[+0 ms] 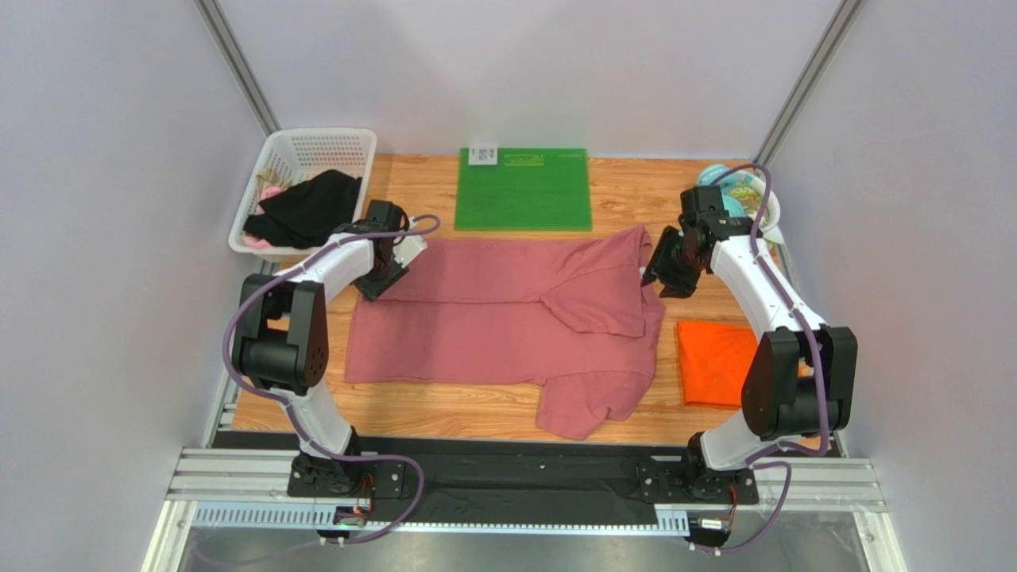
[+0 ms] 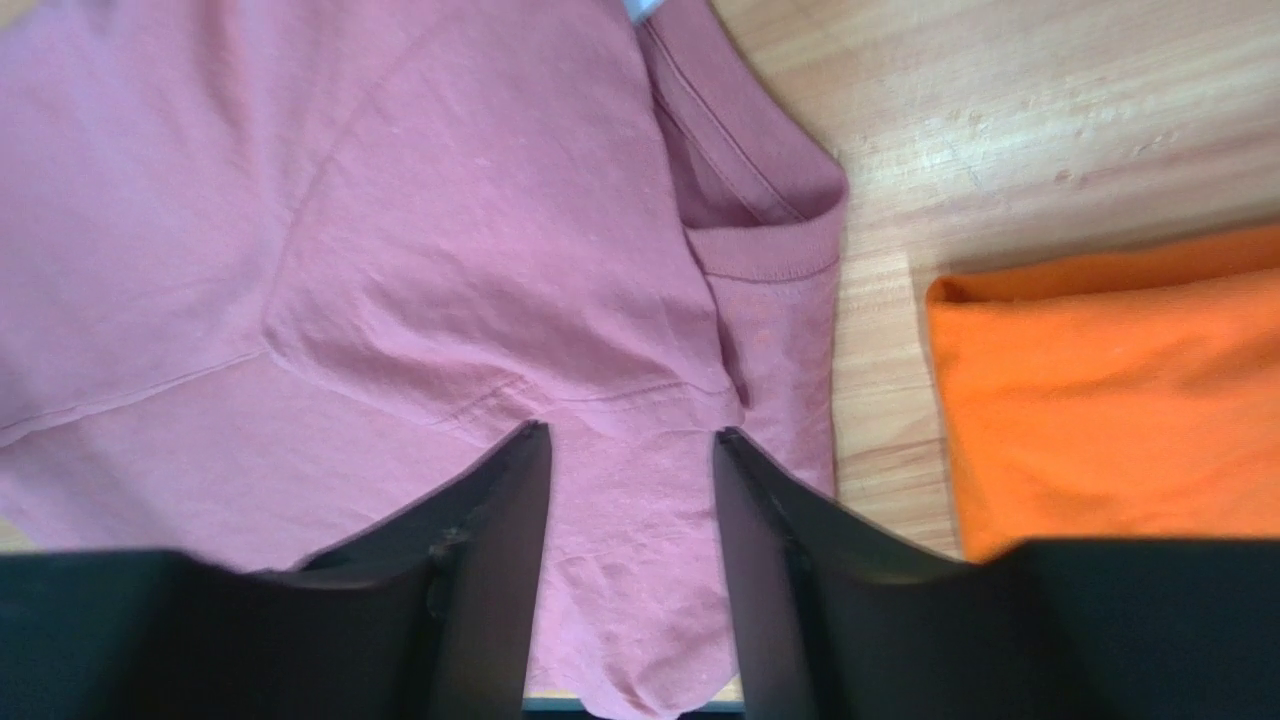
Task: Fold and stack the t-shirts
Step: Fold the flattened tshirt in 1/3 of the way
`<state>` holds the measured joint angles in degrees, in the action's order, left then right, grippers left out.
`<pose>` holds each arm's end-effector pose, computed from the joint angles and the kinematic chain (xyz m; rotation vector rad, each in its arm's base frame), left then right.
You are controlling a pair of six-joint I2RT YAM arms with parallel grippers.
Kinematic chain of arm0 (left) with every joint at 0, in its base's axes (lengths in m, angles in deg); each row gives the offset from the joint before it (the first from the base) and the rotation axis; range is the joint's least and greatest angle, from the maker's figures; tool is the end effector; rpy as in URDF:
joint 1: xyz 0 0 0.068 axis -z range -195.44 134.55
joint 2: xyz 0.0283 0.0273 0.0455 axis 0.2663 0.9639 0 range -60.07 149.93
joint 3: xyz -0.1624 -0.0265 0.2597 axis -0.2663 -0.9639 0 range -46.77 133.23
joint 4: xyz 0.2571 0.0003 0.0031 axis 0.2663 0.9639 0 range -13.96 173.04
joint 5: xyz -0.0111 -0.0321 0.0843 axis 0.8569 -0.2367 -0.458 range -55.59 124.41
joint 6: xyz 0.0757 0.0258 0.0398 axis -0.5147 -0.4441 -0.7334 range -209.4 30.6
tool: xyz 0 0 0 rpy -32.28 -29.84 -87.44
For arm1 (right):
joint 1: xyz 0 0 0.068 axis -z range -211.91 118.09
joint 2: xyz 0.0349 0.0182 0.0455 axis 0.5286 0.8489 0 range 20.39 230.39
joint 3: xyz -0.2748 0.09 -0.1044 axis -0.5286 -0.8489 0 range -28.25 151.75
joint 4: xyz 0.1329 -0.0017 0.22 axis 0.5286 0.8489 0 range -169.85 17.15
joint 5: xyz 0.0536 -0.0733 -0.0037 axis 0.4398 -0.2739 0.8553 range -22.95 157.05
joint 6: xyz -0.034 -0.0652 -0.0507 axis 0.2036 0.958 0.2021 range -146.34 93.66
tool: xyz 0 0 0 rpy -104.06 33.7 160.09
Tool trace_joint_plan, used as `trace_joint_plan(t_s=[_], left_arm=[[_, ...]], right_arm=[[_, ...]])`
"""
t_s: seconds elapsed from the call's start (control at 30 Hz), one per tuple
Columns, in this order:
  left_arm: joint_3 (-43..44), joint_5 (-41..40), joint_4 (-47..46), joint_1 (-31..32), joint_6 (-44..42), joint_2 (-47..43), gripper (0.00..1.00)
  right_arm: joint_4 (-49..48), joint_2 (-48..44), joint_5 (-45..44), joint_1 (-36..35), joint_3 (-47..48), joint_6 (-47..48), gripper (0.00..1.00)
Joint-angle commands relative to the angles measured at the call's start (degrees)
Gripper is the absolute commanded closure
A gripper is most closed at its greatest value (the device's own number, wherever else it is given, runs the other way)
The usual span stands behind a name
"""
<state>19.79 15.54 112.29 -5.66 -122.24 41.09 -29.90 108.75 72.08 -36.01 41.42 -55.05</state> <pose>0.3581 -0.0357 0.1794 0.9542 2.6640 0.5560 0.3128 0.0294 0.2501 0.5734 2.7371 0.2669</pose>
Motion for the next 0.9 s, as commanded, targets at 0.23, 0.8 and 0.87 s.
trace_joint_plan(t_s=[0.23, 0.8, 0.87], left_arm=[[19.7, 3.5, 8.4, 7.3, 4.2, -4.8, 0.39], [34.2, 0.9, 7.4, 5.4, 8.1, 21.9, 0.58], [33.7, 0.8, 6.5, 5.3, 8.0, 22.3, 0.59]], right_arm=[[-3.2, 4.5, 1.0, -1.3, 11.4, -2.0, 0.51], [-2.6, 35.9, 2.6, 0.4, 47.0, -0.9, 0.54], [-2.5, 38.7, 3.7, 0.8, 48.6, -2.3, 0.54]])
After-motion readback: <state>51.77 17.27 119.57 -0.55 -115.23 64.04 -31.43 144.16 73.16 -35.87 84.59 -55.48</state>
